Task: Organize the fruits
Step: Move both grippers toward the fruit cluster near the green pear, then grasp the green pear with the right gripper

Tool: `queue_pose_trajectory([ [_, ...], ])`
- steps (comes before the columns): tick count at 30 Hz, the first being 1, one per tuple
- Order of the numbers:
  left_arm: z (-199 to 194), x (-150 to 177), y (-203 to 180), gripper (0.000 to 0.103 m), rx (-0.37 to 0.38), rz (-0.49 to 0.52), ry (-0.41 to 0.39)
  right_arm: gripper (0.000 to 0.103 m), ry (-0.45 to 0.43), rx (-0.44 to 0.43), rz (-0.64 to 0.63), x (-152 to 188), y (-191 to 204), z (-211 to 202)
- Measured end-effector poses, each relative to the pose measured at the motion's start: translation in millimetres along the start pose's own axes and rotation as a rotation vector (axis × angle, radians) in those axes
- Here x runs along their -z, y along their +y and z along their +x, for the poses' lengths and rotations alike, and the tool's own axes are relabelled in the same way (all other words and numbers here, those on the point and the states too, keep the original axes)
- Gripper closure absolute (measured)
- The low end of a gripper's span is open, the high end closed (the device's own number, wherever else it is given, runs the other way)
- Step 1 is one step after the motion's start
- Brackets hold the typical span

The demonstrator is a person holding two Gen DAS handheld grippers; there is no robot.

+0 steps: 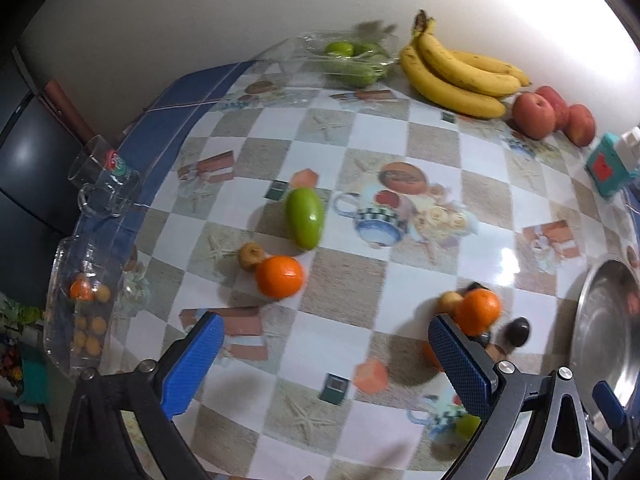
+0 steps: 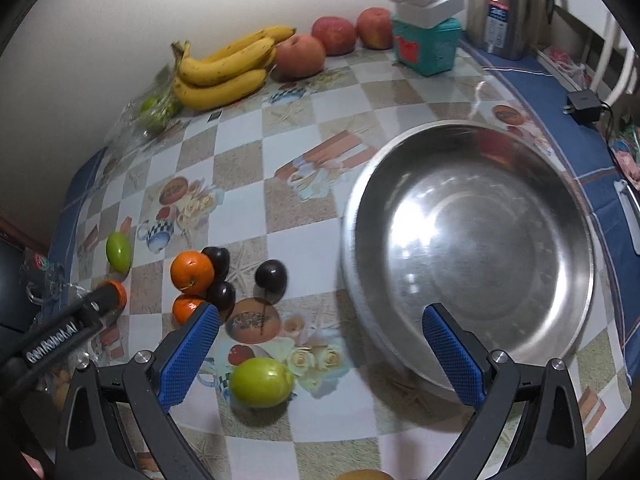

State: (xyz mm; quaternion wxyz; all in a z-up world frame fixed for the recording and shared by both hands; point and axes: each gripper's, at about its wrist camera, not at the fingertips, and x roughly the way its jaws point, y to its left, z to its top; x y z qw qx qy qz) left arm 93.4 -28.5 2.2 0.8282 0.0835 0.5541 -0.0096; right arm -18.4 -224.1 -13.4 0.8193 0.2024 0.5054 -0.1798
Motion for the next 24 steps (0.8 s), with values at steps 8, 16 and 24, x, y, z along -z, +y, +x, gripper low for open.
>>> queue_pose_trajectory([
  [8,7,-5,27,0.000,-0.026,-0.013,-0.004,0.001,0.050,-0.032,-0.065,3,38,15],
  [16,20,-2,32,0.000,0.011,-0.011,0.033,0.001,0.077,-0.031,-0.100,9,49,24],
  [24,27,3,15,0.000,0.104,-0.015,0.073,0.001,0.159,-0.052,-0.136,27,56,41],
])
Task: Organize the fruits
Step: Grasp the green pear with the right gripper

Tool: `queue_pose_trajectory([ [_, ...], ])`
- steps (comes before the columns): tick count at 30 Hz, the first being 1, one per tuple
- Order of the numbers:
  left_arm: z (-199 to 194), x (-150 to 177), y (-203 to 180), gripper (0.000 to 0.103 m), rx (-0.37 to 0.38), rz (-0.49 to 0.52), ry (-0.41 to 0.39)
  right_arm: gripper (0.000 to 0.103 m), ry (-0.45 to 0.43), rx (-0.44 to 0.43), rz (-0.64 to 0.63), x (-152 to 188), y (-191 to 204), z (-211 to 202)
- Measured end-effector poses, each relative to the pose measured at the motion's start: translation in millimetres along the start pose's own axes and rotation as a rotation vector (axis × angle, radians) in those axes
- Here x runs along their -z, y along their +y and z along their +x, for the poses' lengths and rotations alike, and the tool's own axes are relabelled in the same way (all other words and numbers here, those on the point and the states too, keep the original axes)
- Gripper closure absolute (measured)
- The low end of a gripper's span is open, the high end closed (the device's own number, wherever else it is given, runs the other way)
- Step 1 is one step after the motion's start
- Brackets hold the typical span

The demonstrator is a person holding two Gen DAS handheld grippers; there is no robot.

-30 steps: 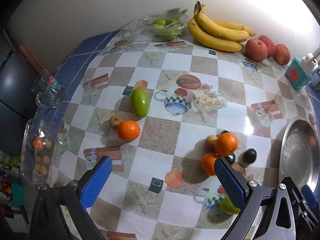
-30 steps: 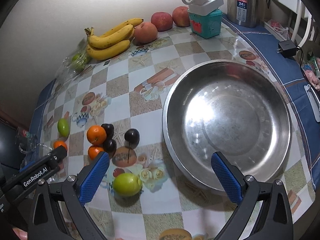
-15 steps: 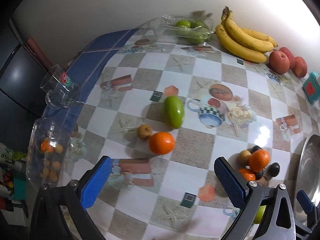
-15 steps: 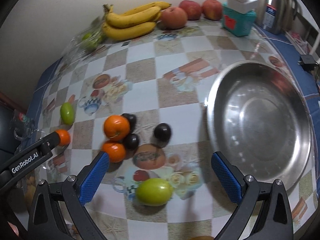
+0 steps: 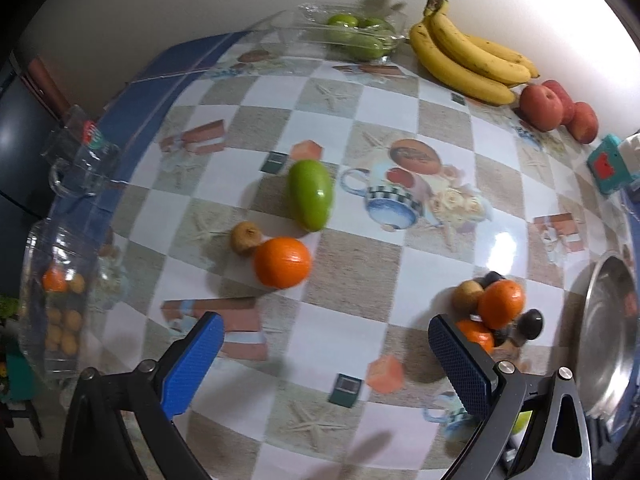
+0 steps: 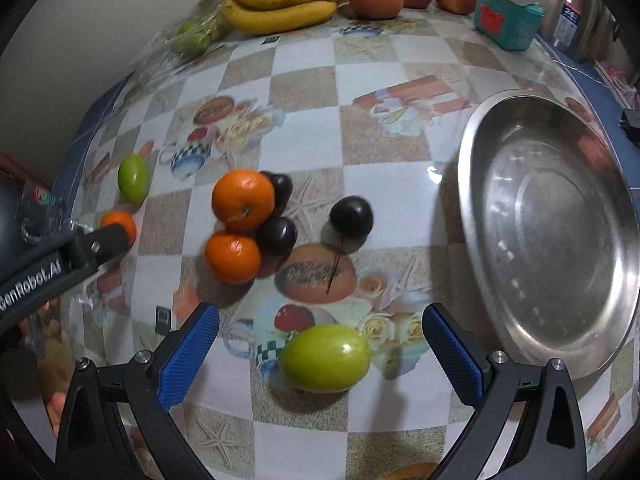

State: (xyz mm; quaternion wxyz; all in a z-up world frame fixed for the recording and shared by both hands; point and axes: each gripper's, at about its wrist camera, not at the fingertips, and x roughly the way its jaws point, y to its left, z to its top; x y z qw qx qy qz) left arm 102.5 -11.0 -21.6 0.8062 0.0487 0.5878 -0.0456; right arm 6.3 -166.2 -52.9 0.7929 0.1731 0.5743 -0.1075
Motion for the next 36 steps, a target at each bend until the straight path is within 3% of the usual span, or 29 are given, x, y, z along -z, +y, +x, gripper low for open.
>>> queue_pose_trajectory([
  [8,4,3,-13,0.000,-0.012,0.050,0.012,0.002,0.038,0.008,-0.068,12,12,10],
  [21,13,9,-24,0.000,-0.028,0.126,0.031,0.002,0.055,0.057,-0.047,17,8,22],
  [24,13,9,-25,0.000,-0.036,0.136,0.029,0.011,0.055,0.064,-0.056,19,8,21],
  [31,13,9,-27,0.000,-0.035,0.141,0.031,0.014,0.047,0.073,-0.085,20,14,24],
  [35,13,9,-28,0.000,-0.040,0.147,0.029,0.023,0.050,0.076,-0.101,23,20,22],
  [36,13,9,-29,0.000,-0.042,0.149,0.028,0.029,0.051,0.077,-0.103,22,20,22],
])
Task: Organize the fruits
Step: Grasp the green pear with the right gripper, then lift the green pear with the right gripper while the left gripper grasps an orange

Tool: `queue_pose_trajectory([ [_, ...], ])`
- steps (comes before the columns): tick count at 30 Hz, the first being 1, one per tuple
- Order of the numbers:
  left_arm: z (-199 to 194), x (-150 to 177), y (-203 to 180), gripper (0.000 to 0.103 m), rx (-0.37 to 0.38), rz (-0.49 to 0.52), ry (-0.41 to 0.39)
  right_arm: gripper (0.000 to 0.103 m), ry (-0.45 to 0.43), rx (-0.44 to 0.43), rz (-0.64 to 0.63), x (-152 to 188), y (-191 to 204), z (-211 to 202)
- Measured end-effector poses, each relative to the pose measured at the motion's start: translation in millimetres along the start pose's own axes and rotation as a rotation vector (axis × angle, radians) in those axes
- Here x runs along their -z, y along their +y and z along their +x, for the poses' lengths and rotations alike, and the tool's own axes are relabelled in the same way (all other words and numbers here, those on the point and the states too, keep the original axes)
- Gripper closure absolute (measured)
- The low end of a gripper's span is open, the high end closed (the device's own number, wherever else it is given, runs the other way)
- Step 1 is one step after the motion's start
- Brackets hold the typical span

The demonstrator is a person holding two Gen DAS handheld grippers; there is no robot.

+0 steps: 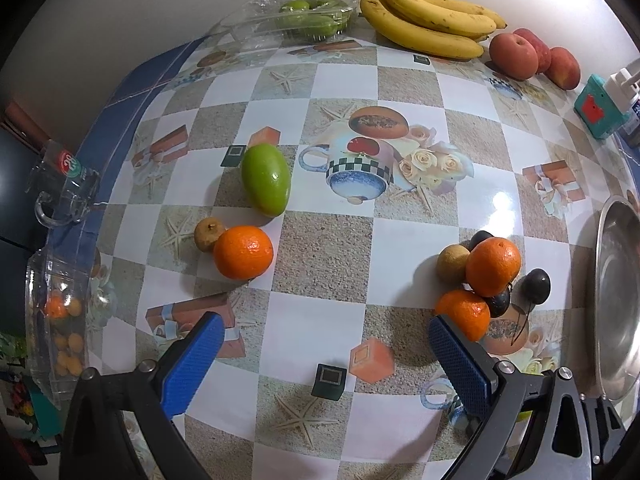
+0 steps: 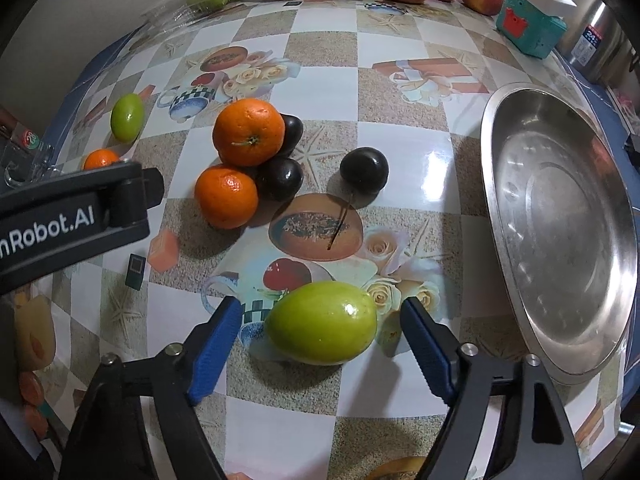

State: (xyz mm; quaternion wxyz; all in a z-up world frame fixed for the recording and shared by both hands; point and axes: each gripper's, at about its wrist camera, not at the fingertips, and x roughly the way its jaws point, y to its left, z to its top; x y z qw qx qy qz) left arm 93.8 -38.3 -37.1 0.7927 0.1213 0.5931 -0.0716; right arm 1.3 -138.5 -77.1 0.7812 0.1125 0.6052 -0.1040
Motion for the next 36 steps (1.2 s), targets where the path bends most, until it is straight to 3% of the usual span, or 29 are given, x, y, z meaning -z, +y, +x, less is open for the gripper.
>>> queue_pose_trajectory([
  [8,1,0,-1,0.000,-0.011,0.002,0.002,0.033,0.006,-0.023,0.003,-2,-7,-3],
  [11,0,0,-1,0.000,-0.018,0.005,0.000,0.046,0.007,-0.026,-0.004,-3,-9,-5],
  [20,-1,0,-1,0.000,-0.011,-0.015,-0.001,0.047,0.008,-0.043,0.015,-3,-12,-9],
  [25,-2,-1,2,0.000,0.036,-0.058,0.008,0.047,-0.010,-0.065,0.032,-8,-22,-18],
  [36,-4,0,-13,0.000,0.099,-0.055,0.020,0.047,-0.056,-0.107,0.113,-11,-50,-43],
])
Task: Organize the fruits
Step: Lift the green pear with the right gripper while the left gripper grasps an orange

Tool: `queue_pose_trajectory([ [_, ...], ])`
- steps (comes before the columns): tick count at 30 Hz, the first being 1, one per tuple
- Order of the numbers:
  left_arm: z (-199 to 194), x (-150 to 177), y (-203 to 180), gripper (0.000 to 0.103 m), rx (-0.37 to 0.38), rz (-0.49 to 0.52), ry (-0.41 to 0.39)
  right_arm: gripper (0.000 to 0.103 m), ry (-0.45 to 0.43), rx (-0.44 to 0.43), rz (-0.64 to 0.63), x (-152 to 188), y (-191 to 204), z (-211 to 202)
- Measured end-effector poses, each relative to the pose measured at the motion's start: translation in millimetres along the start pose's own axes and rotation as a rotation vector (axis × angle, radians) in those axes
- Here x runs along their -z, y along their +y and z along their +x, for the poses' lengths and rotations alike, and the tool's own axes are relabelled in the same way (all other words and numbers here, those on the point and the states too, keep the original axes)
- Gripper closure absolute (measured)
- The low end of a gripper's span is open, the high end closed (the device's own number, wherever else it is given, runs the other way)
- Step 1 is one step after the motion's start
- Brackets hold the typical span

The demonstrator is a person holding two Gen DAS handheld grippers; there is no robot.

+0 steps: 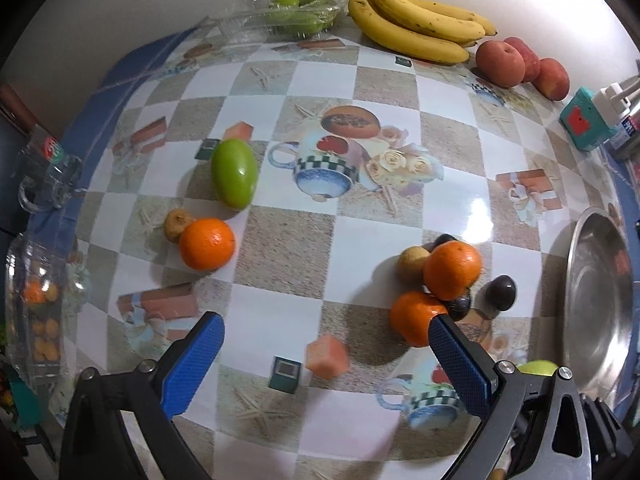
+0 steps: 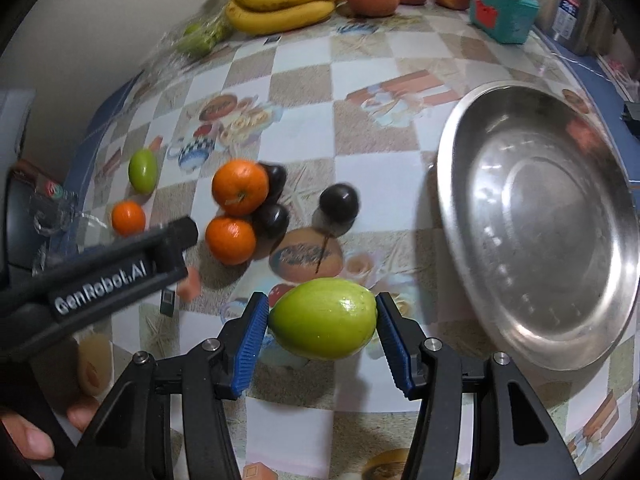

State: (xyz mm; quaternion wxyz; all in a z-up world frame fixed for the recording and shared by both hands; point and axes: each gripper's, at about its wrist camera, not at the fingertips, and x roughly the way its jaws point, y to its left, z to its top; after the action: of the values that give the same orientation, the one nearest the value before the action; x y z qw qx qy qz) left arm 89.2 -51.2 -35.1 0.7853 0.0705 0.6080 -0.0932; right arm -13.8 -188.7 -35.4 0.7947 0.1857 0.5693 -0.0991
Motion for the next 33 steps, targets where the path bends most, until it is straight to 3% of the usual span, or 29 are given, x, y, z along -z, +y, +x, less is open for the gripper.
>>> queue_pose_trajectory([
  [3,2,0,-3,0.001,0.041,-0.010,0.009,0.047,-0.029,-0.004,0.035,-3,-11,-12],
  [9,0,3,-25,0.013,0.077,0.048,-0.003,0.047,-0.089,-0.009,0.127,-10,-39,-34],
  [16,4,5,-42,0.041,0.110,0.097,0.008,0.047,-0.100,-0.030,0.183,-11,-55,-37],
  [22,9,2,-45,0.051,0.109,0.099,0.009,0.047,-0.105,-0.043,0.177,-12,-53,-39],
  [25,14,2,-47,0.065,0.104,0.098,0.024,0.047,-0.105,-0.048,0.177,-11,-54,-40],
  [33,9,2,-47,0.065,0.119,0.099,0.022,0.047,-0.104,-0.052,0.184,-12,-57,-41],
])
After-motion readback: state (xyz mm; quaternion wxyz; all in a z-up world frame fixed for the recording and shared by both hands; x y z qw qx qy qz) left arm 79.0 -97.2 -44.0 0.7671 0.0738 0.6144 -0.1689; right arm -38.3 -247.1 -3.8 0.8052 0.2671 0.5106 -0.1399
